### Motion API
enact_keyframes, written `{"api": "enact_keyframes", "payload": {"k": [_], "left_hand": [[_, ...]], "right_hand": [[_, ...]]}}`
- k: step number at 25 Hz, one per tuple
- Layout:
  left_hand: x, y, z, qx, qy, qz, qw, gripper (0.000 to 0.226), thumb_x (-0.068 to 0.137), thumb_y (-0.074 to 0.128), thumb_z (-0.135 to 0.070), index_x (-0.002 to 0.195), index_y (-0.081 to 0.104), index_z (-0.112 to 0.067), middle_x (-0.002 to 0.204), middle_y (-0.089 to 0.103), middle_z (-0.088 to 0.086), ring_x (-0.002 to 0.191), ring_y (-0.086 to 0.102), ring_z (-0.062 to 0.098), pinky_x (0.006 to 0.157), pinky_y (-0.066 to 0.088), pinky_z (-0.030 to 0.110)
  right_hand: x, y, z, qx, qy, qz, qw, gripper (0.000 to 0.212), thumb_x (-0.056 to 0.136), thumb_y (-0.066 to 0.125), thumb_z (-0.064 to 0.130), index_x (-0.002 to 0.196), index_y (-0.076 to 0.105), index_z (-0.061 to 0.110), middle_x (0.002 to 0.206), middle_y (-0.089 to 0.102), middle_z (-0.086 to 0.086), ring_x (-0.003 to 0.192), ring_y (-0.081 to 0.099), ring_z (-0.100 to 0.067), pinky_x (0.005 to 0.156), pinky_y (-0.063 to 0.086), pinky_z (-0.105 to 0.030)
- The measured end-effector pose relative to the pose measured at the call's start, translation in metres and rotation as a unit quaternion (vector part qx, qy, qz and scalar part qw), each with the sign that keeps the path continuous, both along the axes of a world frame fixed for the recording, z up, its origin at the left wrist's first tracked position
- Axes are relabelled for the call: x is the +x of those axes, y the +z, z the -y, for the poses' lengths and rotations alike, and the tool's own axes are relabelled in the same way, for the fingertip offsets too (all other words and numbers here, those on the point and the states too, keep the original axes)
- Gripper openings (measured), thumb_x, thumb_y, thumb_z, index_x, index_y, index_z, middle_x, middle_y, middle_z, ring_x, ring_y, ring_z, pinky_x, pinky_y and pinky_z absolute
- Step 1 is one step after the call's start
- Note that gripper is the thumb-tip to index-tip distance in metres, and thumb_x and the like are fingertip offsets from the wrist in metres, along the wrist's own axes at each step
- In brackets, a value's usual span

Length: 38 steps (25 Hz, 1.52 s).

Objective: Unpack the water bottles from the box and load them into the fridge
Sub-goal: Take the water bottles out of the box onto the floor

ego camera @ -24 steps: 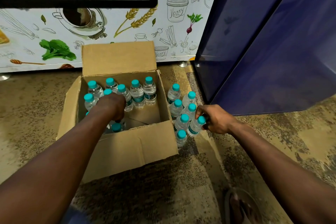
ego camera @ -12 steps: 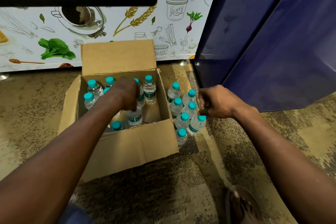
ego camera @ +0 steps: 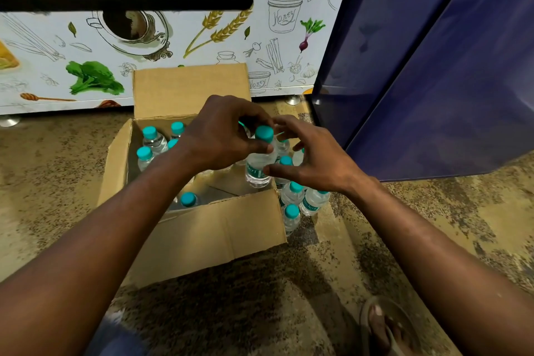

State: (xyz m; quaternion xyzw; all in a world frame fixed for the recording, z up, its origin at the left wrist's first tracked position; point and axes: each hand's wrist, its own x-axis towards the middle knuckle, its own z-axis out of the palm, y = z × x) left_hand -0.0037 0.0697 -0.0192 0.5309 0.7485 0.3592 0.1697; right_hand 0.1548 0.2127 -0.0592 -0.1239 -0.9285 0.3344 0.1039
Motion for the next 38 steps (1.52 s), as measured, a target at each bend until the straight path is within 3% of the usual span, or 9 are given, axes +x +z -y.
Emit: {"api": "enact_keyframes", "payload": {"k": [5, 9, 12, 15, 17, 19, 26, 34, 38], "left_hand": [[0.014, 0.000, -0.003, 0.100, 0.002, 0.032, 0.994, 0.038, 0.070, 0.089, -0.032, 0.102, 0.075, -0.016, 0.092, 0.074, -0.005, 0.085, 0.070, 0.010, 0.072, 0.060, 0.033], [0.012, 0.000, -0.005, 0.091, -0.017, 0.047, 0.995, 0.045, 0.072, 0.084, -0.044, 0.106, 0.070, -0.018, 0.093, 0.070, -0.003, 0.084, 0.069, 0.015, 0.068, 0.059, 0.031], [-0.019, -0.018, 0.005, -0.112, 0.007, -0.036, 0.993, 0.031, 0.079, 0.077, -0.049, 0.100, 0.067, -0.029, 0.099, 0.068, -0.005, 0.092, 0.064, 0.014, 0.077, 0.057, 0.033], [-0.041, -0.047, 0.021, -0.444, -0.028, -0.163, 0.881, 0.038, 0.085, 0.072, -0.046, 0.118, 0.063, -0.027, 0.119, 0.064, -0.002, 0.112, 0.059, 0.019, 0.093, 0.051, 0.035], [-0.047, -0.061, 0.031, -0.548, -0.041, -0.165, 0.819, 0.046, 0.085, 0.074, -0.040, 0.127, 0.061, -0.026, 0.127, 0.062, 0.001, 0.116, 0.058, 0.020, 0.094, 0.050, 0.033], [-0.052, -0.069, 0.036, -0.589, -0.020, -0.131, 0.798, 0.055, 0.083, 0.078, -0.030, 0.133, 0.057, -0.024, 0.128, 0.061, 0.006, 0.112, 0.062, 0.024, 0.092, 0.054, 0.034], [-0.056, -0.091, 0.032, -0.589, 0.010, -0.140, 0.796, 0.046, 0.076, 0.083, -0.024, 0.118, 0.067, -0.018, 0.103, 0.067, 0.001, 0.091, 0.067, 0.018, 0.089, 0.058, 0.037], [-0.047, -0.083, 0.021, -0.543, -0.011, -0.210, 0.813, 0.042, 0.073, 0.083, -0.041, 0.109, 0.070, -0.023, 0.095, 0.069, -0.006, 0.089, 0.065, 0.012, 0.085, 0.058, 0.035], [-0.041, -0.062, 0.011, -0.490, -0.014, -0.225, 0.842, 0.045, 0.074, 0.082, -0.043, 0.114, 0.066, -0.027, 0.111, 0.063, -0.002, 0.104, 0.057, 0.019, 0.087, 0.054, 0.036]], "right_hand": [[0.002, 0.005, 0.002, -0.059, -0.016, -0.036, 0.997, 0.068, 0.077, 0.082, 0.043, 0.137, 0.056, 0.024, 0.123, 0.066, 0.016, 0.108, 0.062, 0.001, 0.085, 0.050, -0.016], [0.018, 0.009, -0.011, -0.106, -0.019, 0.003, 0.994, 0.056, 0.076, 0.086, 0.035, 0.126, 0.061, 0.030, 0.116, 0.067, 0.012, 0.107, 0.062, -0.007, 0.086, 0.051, -0.032], [0.032, 0.017, -0.024, -0.160, 0.018, 0.039, 0.986, 0.051, 0.077, 0.086, 0.027, 0.122, 0.062, 0.029, 0.118, 0.068, 0.006, 0.110, 0.066, -0.016, 0.092, 0.055, -0.049], [0.041, 0.034, -0.037, -0.140, 0.045, 0.077, 0.986, 0.051, 0.076, 0.085, 0.028, 0.123, 0.064, 0.031, 0.122, 0.067, 0.009, 0.112, 0.065, -0.016, 0.092, 0.057, -0.049], [0.044, 0.041, -0.041, -0.089, 0.045, 0.116, 0.988, 0.052, 0.075, 0.087, 0.029, 0.121, 0.064, 0.036, 0.120, 0.062, 0.017, 0.109, 0.063, -0.010, 0.089, 0.058, -0.041], [0.044, 0.038, -0.040, -0.039, 0.048, 0.152, 0.986, 0.053, 0.073, 0.088, 0.028, 0.120, 0.065, 0.037, 0.117, 0.059, 0.019, 0.103, 0.062, -0.003, 0.084, 0.057, -0.030], [0.045, 0.034, -0.043, 0.011, 0.036, 0.169, 0.985, 0.053, 0.072, 0.089, 0.025, 0.119, 0.066, 0.029, 0.107, 0.060, 0.021, 0.091, 0.058, 0.014, 0.068, 0.046, -0.006], [0.042, 0.024, -0.040, 0.085, 0.046, 0.235, 0.967, 0.056, 0.070, 0.090, 0.028, 0.121, 0.065, 0.030, 0.116, 0.058, 0.014, 0.099, 0.056, -0.001, 0.080, 0.046, -0.014], [0.038, -0.016, -0.031, 0.198, 0.054, 0.287, 0.936, 0.059, 0.072, 0.084, 0.042, 0.126, 0.061, 0.034, 0.120, 0.060, 0.009, 0.110, 0.046, -0.014, 0.094, 0.045, -0.036]]}}
